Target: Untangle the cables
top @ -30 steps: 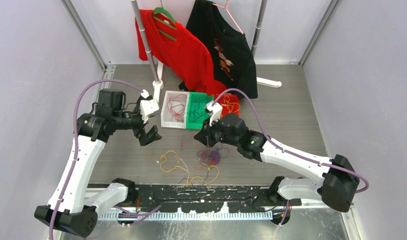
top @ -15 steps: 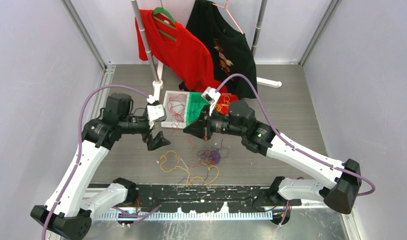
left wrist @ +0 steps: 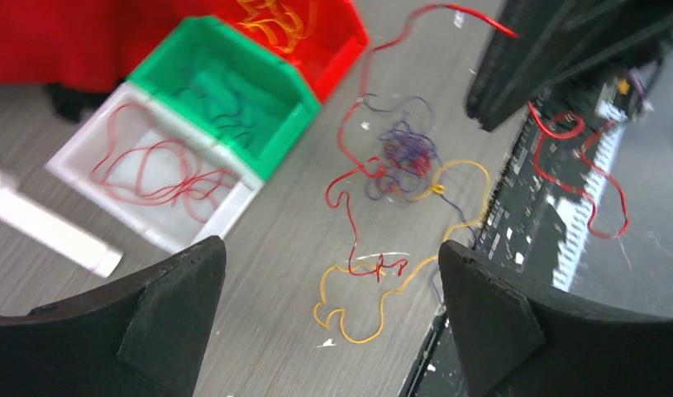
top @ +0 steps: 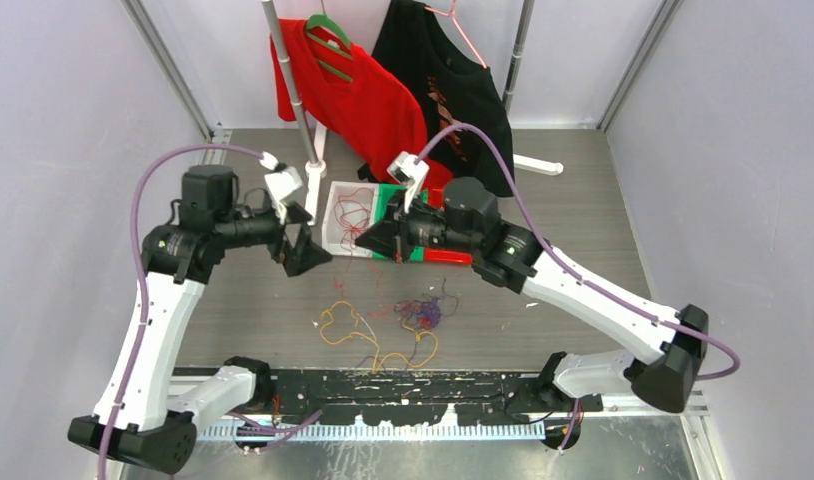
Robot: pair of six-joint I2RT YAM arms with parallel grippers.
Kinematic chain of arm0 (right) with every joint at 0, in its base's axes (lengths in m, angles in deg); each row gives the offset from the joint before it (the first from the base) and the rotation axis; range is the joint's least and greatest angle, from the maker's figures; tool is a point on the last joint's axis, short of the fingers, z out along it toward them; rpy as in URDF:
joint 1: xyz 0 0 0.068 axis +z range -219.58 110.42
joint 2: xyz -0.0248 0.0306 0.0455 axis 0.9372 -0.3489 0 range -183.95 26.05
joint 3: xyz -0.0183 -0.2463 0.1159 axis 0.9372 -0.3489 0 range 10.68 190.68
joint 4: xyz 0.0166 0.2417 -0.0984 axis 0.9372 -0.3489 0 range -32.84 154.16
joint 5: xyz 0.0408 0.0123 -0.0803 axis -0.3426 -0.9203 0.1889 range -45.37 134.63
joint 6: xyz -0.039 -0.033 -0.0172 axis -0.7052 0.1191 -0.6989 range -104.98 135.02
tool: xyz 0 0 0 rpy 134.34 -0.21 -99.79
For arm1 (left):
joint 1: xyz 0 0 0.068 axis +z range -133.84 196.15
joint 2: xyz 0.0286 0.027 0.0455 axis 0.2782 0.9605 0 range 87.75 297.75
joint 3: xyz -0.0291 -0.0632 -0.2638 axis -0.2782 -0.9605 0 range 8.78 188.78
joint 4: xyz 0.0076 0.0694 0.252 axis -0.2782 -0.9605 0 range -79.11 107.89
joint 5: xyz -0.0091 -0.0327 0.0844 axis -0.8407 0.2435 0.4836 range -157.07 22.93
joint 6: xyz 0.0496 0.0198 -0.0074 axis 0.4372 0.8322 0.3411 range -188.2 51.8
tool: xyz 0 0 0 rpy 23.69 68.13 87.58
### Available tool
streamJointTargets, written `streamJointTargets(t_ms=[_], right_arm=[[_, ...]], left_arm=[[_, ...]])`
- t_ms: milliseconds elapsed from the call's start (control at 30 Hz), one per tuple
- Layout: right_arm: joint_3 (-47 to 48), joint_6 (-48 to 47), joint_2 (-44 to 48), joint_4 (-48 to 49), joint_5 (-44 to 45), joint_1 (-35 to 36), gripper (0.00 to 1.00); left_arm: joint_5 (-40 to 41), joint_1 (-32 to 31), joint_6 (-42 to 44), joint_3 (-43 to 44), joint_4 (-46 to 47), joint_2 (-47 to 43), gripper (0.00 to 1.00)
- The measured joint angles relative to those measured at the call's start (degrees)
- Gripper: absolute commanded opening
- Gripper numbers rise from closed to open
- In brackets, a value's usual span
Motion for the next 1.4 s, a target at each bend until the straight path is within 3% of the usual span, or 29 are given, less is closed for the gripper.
streamJointTargets(t_ms=[167, 500, 633, 867, 1400], right_arm=[[7.8, -3.6, -9.0, -5.0, 3.3, -0.5, 0.01], [23.2, -8.3, -31.2, -9.0, 11.7, -3.4, 0.01], [31.9, -10.6, -42.0, -11.2, 19.1, -3.7, 0.01], [38.0, -14.3, -52.3, -12.4, 30.3, -3.7, 0.01], [49.2, -20.4, -60.6, -10.0, 41.7, -6.4, 0.01]], left_arm=[[-0.4, 14.5, -1.5, 0.8, -1.0, 2.1, 0.99], [3.3, 28.0, -3.2, 4.4, -3.1, 16.8, 0.98], [4.5, 28.9, -3.5, 4.5, -4.0, 20.5, 0.98], [2.8, 28.9, -3.6, 4.5, -3.2, 17.6, 1.0], [0.0, 28.9, -2.4, 4.0, -4.2, 16.2, 0.99]])
